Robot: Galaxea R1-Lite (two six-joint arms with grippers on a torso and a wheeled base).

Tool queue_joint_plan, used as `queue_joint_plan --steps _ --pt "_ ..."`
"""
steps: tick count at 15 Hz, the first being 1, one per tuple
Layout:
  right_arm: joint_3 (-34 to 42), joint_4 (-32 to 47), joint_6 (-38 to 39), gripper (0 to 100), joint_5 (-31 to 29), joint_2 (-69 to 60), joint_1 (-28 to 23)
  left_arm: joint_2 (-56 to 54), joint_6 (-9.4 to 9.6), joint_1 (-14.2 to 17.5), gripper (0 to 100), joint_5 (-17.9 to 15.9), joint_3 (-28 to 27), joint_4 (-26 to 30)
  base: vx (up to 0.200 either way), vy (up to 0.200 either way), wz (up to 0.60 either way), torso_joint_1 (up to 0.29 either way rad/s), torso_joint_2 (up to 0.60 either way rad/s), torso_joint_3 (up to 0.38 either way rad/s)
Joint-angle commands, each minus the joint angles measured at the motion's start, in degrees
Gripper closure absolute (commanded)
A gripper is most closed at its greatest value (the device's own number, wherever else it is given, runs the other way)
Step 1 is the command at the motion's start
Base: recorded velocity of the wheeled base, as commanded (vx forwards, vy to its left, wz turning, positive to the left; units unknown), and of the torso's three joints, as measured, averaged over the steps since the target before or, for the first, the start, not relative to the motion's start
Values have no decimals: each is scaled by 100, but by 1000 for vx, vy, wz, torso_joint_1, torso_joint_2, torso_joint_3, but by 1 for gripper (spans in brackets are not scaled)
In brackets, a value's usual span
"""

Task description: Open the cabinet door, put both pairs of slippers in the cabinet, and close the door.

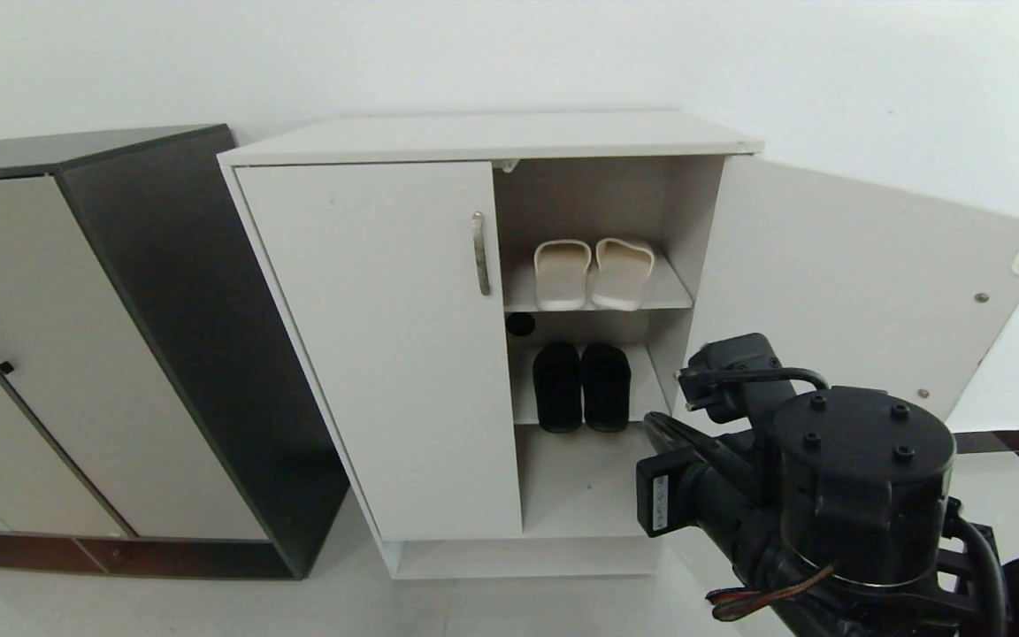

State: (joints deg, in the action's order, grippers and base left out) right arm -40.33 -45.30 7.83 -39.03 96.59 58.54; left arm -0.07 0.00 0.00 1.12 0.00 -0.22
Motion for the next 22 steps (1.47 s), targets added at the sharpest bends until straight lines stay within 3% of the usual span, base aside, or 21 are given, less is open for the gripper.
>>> queue_joint_plan --steps 1,10,22 --pt "-2 -5 0 100 1 9 17 7 0 0 100 2 0 -4 0 0 0 51 -554 -344" --pt "-10 -5 -9 100 1 1 8 7 0 0 100 2 0 -4 0 0 0 134 -482 -328" --pt "34 -5 -80 100 10 -26 35 7 0 0 100 2 0 -4 0 0 0 208 -508 -308"
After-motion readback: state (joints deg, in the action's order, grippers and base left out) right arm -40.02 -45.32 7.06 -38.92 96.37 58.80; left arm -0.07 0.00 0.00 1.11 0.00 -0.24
